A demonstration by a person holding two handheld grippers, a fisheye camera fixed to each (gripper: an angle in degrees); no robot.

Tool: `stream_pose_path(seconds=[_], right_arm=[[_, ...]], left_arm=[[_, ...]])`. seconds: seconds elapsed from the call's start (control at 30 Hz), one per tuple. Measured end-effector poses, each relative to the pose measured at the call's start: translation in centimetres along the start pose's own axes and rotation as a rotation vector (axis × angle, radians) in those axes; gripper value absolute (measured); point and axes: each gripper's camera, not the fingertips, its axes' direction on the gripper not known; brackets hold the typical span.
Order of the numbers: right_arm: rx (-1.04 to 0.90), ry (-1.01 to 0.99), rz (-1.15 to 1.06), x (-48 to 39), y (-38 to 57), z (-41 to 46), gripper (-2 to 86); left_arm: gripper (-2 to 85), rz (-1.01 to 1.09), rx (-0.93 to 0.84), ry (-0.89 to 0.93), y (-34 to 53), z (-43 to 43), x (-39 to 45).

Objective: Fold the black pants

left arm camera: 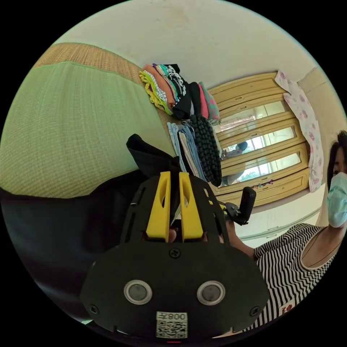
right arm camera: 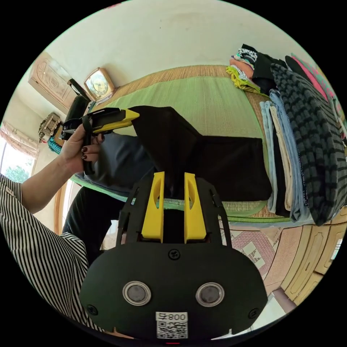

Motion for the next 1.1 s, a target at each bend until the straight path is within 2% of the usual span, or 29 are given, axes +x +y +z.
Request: stream_pose_path(seconds=[0.1, 0.23, 0.37, 0.47, 0.6, 0.7, 0.9, 0.97, 1.1], right_arm=[[0.114, 0.012, -0.071, -1.3, -0.7, -1.2, 10.6], [0.13, 0.025, -0.065, -0.7, -1.0, -0.9, 10.5], [0.181, 0.031, 0.011, 1.4, 0.5, -1.7, 5.3], [0.195, 0.038, 0.068, 3.6, 1.9, -2.6, 2.9], [0.229, -0.001, 0.194, 7.7, 4.6, -4.0, 1.6], [0.253, -0.035, 0.283, 10.5, 6.4, -4.5, 1.2], [0.231, -0.057, 0.411, 14.8, 9.3, -4.1, 0.8], [0.216, -0.067, 0.446, 15.9, 10.0, -3.6, 0.7], [0.19, -0.09, 0.499, 18.0, 11.3, -2.5, 0.6]], left_arm=[[3.7, 0.08, -0.042, 0.007, -1.0, 2.3, 2.0], [4.1, 0.129, -0.113, 0.033, -2.2, 5.8, 3.8], [6.1, 0.215, -0.188, 0.044, -3.0, 9.1, 5.4], [7.8, 0.267, -0.161, 0.043, -3.5, 9.9, 5.7], [8.8, 0.226, -0.098, -0.037, -4.5, 10.7, 4.2], [9.4, 0.217, -0.189, -0.06, -5.8, 14.0, 3.1], [9.6, 0.338, -0.428, -0.125, -7.5, 23.5, 4.6], [9.4, 0.405, -0.531, -0.182, -7.4, 27.3, 5.7], [8.3, 0.469, -0.62, -0.329, -6.7, 31.4, 6.8]])
